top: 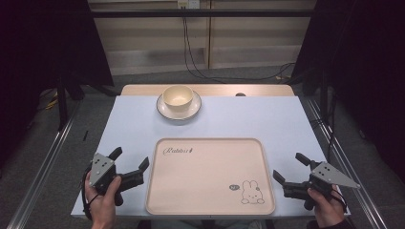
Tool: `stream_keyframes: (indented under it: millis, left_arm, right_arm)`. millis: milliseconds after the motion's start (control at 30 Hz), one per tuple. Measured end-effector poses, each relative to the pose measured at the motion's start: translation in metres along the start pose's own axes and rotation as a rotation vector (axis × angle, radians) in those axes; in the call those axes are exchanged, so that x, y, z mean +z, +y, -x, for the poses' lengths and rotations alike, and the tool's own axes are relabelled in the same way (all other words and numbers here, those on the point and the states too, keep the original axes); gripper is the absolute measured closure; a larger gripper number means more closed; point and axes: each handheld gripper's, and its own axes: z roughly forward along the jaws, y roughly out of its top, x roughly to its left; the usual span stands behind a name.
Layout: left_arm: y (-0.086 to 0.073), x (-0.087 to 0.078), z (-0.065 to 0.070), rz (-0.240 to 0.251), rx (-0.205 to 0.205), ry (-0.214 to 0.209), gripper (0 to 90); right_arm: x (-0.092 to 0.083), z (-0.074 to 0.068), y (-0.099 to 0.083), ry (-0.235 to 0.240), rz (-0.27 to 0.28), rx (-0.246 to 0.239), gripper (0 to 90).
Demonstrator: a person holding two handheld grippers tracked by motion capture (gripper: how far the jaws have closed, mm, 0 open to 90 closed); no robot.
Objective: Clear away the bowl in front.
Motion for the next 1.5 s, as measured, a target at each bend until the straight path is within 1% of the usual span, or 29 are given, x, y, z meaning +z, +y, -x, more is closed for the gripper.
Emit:
stream_keyframes:
  millis: [100, 133, 200, 233, 300, 400, 467, 500, 567, 633, 700, 733, 767, 833, 867, 900, 933, 967, 1033, 1067, 1100, 1133, 1167, 1200, 1267, 1300, 1400, 1467, 1500]
  left_arm:
    - [0.007, 0.010, 0.006, -0.002, 0.018, -0.036, 1.9]
    - [0.008, 0.012, 0.007, -0.018, 0.025, -0.052, 1.8]
    - [0.011, 0.016, 0.009, -0.016, 0.060, -0.045, 1.6]
    - [0.013, 0.018, 0.010, -0.017, 0.068, -0.048, 1.6]
    - [0.015, 0.025, 0.011, -0.020, 0.050, -0.064, 1.6]
    - [0.018, 0.033, 0.011, -0.037, 0.082, -0.071, 1.6]
    - [0.018, 0.038, 0.012, -0.034, 0.077, -0.079, 1.6]
    - [0.019, 0.040, 0.011, -0.038, 0.090, -0.087, 1.6]
    - [0.021, 0.045, 0.010, -0.049, 0.094, -0.077, 1.6]
    - [0.022, 0.050, 0.008, -0.047, 0.092, -0.089, 1.6]
    - [0.024, 0.055, 0.007, -0.044, 0.102, -0.067, 2.3]
    - [0.025, 0.058, 0.006, -0.051, 0.120, -0.053, 2.6]
    - [0.026, 0.060, 0.005, -0.054, 0.128, -0.056, 2.6]
    - [0.029, 0.067, 0.003, -0.056, 0.118, -0.067, 2.7]
    - [0.031, 0.070, 0.002, -0.063, 0.128, -0.065, 2.9]
    - [0.032, 0.073, 0.002, -0.050, 0.123, -0.077, 2.9]
    - [0.034, 0.076, 0.001, -0.061, 0.129, -0.072, 3.0]
    - [0.035, 0.079, 0.001, -0.057, 0.128, -0.084, 2.9]
    - [0.039, 0.085, -0.001, -0.061, 0.136, -0.085, 2.7]
    - [0.041, 0.088, -0.001, -0.053, 0.124, -0.083, 2.7]
    - [0.042, 0.092, -0.003, -0.056, 0.095, -0.105, 2.6]
    - [0.043, 0.097, -0.004, -0.078, 0.073, -0.126, 1.8]
    - [0.044, 0.100, -0.005, -0.087, 0.075, -0.112, 0.5]
    - [0.044, 0.102, -0.005, -0.084, 0.090, -0.094, 1.0]
    - [0.045, 0.107, -0.006, -0.089, 0.090, -0.105, 1.3]
    - [0.045, 0.109, -0.006, -0.077, 0.081, -0.103, 0.7]
    - [0.045, 0.116, -0.011, -0.084, 0.063, -0.110, 1.1]
    - [0.046, 0.121, -0.013, -0.087, 0.059, -0.108, 1.5]
    - [0.046, 0.122, -0.014, -0.091, 0.059, -0.093, 1.5]
  right_arm:
    - [0.000, 0.000, 0.000, -0.002, 0.004, -0.002, 0.4]
    - [0.000, 0.000, 0.000, 0.001, 0.007, -0.004, 0.4]
    - [-0.001, 0.001, 0.000, 0.002, 0.003, -0.002, 0.4]
    - [-0.001, 0.001, 0.000, 0.001, 0.004, -0.001, 0.4]
    - [0.000, 0.001, 0.000, 0.001, 0.009, -0.002, 0.4]
    - [0.000, 0.000, 0.000, 0.000, 0.009, -0.003, 0.4]
    - [-0.001, 0.000, 0.000, 0.005, 0.007, 0.003, 0.4]
    - [-0.001, 0.000, 0.000, 0.004, 0.009, 0.003, 0.4]
    - [-0.001, 0.000, 0.000, 0.004, 0.008, 0.003, 0.4]
    - [-0.001, 0.000, 0.000, -0.001, 0.012, 0.002, 0.4]
    - [-0.001, 0.000, 0.000, -0.001, 0.017, -0.002, 0.4]
    - [0.000, 0.000, 0.000, -0.001, 0.017, -0.002, 0.4]
    - [0.000, 0.000, 0.000, 0.000, 0.016, -0.002, 0.4]
    - [0.000, 0.000, 0.000, 0.003, 0.016, 0.000, 0.5]
    - [0.000, 0.000, 0.000, 0.003, 0.016, 0.000, 0.4]
    - [-0.001, 0.000, 0.000, 0.010, 0.018, 0.002, 0.4]
    - [-0.001, 0.000, 0.000, 0.006, 0.022, 0.008, 0.4]
    - [-0.001, 0.000, 0.000, 0.002, 0.027, 0.008, 0.5]
    - [-0.001, 0.000, 0.000, 0.002, 0.027, 0.011, 0.5]
    - [-0.001, 0.000, 0.000, 0.005, 0.025, 0.009, 0.5]
    - [-0.001, 0.000, 0.000, 0.005, 0.025, 0.007, 0.5]
    - [-0.001, 0.000, 0.000, 0.005, 0.026, 0.007, 0.5]
    - [-0.001, 0.000, 0.000, 0.004, 0.027, 0.010, 0.5]
    - [-0.001, 0.000, 0.000, 0.004, 0.027, 0.009, 0.5]
    - [-0.001, 0.000, 0.000, 0.004, 0.025, 0.008, 0.6]
    - [-0.001, 0.000, 0.000, 0.001, 0.025, 0.008, 0.6]
    - [-0.001, 0.001, 0.000, 0.000, 0.023, 0.005, 0.8]
    - [-0.001, 0.001, 0.000, 0.000, 0.024, 0.007, 0.8]
    - [-0.001, 0.001, 0.000, 0.000, 0.024, 0.004, 0.8]
